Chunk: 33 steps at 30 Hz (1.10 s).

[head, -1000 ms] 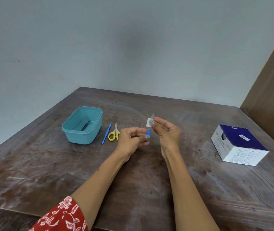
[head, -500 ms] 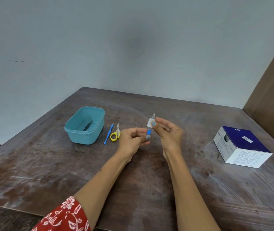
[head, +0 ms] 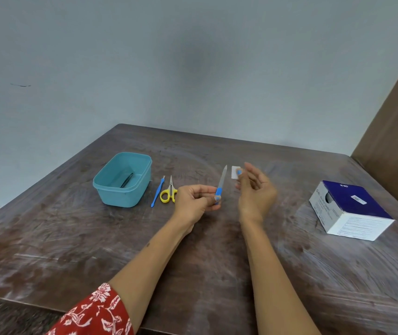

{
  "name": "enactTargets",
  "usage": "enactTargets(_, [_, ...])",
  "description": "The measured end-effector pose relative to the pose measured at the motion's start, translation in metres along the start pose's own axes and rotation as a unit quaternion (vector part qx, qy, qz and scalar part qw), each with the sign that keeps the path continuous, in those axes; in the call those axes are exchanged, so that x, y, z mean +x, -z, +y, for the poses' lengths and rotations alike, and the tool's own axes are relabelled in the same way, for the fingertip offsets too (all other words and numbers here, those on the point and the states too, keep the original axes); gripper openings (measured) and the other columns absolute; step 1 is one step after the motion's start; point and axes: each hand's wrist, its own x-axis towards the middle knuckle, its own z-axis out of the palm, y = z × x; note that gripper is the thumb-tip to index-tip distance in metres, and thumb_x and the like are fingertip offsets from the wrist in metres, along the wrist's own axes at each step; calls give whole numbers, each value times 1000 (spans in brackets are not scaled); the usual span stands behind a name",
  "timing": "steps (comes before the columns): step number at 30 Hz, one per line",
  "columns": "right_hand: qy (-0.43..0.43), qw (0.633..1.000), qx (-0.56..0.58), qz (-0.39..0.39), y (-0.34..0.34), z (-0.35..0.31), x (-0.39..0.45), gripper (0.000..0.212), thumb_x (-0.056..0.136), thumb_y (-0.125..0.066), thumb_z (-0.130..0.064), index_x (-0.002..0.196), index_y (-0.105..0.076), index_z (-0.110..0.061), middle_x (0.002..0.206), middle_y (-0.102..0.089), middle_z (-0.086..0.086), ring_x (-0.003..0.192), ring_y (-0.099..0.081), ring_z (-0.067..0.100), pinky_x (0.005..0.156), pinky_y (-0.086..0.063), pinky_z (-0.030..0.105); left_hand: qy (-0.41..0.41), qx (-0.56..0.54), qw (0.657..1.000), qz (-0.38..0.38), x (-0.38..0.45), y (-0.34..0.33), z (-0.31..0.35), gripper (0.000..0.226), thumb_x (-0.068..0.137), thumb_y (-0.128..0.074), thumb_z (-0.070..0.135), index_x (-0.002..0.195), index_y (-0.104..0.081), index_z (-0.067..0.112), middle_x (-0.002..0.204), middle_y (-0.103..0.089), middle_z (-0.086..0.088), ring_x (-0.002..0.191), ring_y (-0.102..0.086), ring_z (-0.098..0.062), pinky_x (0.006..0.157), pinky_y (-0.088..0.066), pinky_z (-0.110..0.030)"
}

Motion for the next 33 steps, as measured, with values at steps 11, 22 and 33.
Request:
enactTargets(11, [226,932,-230,-168,1,7,-6,14,77,-69,1,83,-75,-10,76,-72,5,63,-62,6,65,-50,13,5,-32,999,9,1,-1,0,14,76,-63,-16,81,-64,-3,75,-65,-15,67,-63,-22,60,-59,-26])
enactTargets(22, [277,899,-286,-181,13,-6,-6,14,77,-67,6,86,-75,-1,83,-72,12,74,-67,22,72,-55,33,39,-17,999,-12,4,-5,-2,17,75,-64,-15,79,-66,1,74,-66,-15,66,-66,-19,56,-58,-24])
enactTargets(33, [270,884,-335,-184,31,-8,-2,16,81,-63,4,92,-74,1,87,-72,14,82,-66,25,77,-53,36,56,-12,998,-15,8,-28,-3,13,75,-64,-14,77,-64,-1,74,-65,-15,67,-65,-20,58,-59,-26])
